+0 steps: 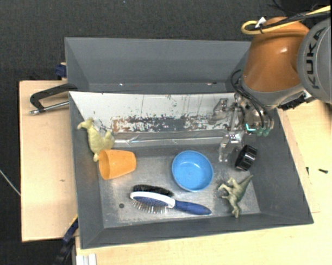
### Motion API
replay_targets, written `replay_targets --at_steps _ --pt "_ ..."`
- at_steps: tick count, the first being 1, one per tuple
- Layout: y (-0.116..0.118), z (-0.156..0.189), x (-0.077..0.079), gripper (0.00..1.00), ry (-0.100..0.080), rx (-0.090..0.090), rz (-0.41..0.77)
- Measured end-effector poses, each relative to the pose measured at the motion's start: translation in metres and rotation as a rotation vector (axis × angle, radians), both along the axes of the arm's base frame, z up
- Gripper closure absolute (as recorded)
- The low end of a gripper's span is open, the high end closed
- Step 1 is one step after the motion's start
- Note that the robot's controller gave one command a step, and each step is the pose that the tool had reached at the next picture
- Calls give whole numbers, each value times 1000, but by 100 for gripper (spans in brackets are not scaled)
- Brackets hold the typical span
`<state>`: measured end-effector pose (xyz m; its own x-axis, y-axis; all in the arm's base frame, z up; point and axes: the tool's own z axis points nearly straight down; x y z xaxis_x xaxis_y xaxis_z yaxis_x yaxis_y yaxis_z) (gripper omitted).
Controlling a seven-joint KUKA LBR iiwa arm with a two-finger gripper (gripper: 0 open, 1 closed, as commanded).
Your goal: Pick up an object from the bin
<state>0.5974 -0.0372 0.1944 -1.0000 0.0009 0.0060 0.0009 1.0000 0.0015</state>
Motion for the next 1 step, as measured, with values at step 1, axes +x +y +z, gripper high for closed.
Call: replay_targets --at_steps 1 --pt "53 -124 -25 0 -16 0 110"
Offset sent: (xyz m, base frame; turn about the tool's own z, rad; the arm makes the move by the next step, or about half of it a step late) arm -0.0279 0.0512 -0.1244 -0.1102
